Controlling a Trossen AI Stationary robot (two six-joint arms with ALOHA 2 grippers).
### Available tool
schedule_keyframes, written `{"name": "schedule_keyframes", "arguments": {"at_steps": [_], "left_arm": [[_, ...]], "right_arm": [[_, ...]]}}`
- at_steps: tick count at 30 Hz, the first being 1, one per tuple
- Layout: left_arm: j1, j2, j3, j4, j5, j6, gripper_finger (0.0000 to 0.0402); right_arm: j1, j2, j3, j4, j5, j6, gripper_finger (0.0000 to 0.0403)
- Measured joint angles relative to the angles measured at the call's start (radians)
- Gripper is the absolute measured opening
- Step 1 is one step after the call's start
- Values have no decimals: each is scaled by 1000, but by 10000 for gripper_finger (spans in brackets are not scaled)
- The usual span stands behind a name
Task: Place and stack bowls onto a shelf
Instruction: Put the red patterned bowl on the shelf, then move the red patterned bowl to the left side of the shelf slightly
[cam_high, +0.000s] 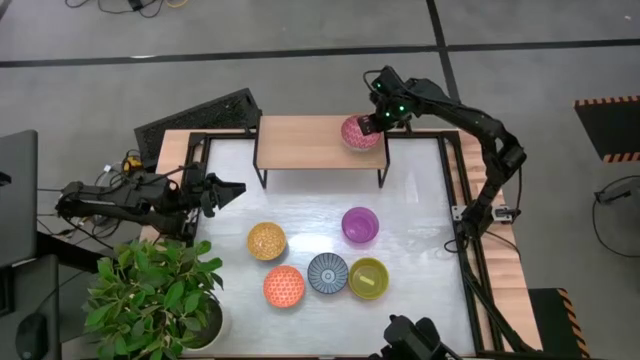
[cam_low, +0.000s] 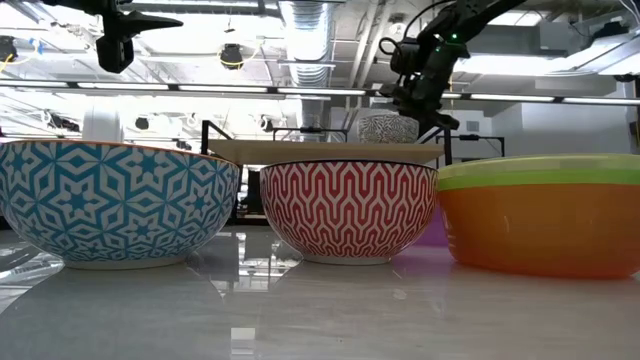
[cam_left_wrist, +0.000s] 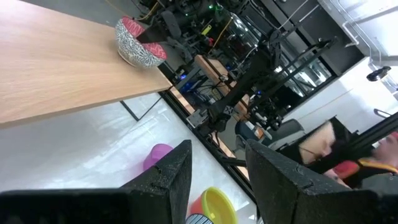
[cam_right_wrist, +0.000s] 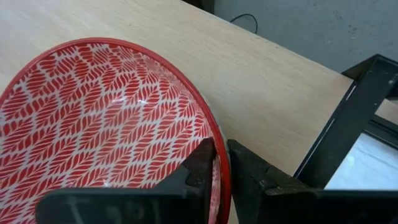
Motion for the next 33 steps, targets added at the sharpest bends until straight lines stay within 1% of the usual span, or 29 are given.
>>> {"name": "schedule_keyframes", "arguments": {"at_steps": [7, 13, 16, 19, 22, 26, 30, 33], "left_arm": [[0, 0, 0, 0, 0, 0, 135], [0, 0, 0, 0, 0, 8, 135], [0, 0, 0, -1, 0, 8, 135], [0, 0, 0, -1, 0, 8, 135], [0, 0, 0, -1, 0, 8, 135], [0, 0, 0, -2, 0, 8, 135], [0, 0, 0, -2, 0, 8, 135], [0, 0, 0, -2, 0, 16, 135]], "right_arm": [[1, 1, 41, -3, 3, 0, 96], [1, 1, 108, -2, 3, -3, 113], [1, 1, 134, -4, 4, -34, 120], [3, 0, 137, -9, 32, -82, 129], [11, 1, 137, -17, 51, -131, 143], [23, -9, 166, -46, 60, -143, 167], [67, -55, 228, -100, 56, -162, 175], [143, -98, 243, -169, 56, -155, 174]]}}
